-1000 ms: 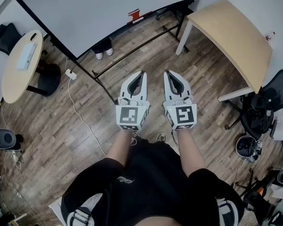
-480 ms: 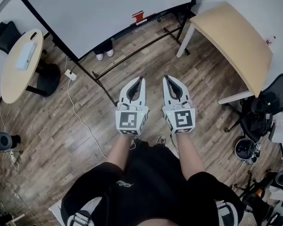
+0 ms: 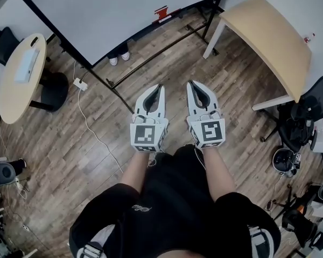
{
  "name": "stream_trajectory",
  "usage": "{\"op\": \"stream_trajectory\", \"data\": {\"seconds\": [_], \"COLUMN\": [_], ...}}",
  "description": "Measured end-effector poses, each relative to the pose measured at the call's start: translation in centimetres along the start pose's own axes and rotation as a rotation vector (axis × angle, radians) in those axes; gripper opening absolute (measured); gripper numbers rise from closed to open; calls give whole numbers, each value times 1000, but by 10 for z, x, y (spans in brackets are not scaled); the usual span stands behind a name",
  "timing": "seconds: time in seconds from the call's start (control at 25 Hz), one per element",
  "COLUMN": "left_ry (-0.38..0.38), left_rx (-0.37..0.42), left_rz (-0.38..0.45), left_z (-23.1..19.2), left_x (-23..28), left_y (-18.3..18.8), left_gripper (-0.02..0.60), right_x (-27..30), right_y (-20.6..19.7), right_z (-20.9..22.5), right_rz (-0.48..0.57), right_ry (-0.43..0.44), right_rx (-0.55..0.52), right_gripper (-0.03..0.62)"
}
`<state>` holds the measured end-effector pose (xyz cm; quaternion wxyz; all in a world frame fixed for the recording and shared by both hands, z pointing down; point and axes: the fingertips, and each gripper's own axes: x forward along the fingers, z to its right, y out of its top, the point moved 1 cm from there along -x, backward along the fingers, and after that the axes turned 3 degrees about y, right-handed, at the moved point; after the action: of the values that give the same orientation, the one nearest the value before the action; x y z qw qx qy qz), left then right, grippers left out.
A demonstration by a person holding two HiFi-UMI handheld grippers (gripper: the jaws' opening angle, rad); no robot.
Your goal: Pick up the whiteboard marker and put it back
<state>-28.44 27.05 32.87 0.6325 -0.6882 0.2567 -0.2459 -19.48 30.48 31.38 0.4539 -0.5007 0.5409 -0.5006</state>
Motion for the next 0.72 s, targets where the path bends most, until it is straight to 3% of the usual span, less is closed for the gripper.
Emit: {"op": "stream_trajectory", "data": {"seconds": [0.36, 0.72], "left_ry": [1, 26], "left_rx": [-35, 2], "left_rz": [-19, -102], "left_z": [-35, -75], "left_x": [39, 166], "left_y": [-17, -29], "left_gripper": [5, 5], "right_x": [56, 161], "right_y": [-16, -36], "right_z": [9, 88], "right_rz": [-21, -28], "right_ry": [26, 63], "right_rx": [-1, 30], "right_gripper": [1, 0]}}
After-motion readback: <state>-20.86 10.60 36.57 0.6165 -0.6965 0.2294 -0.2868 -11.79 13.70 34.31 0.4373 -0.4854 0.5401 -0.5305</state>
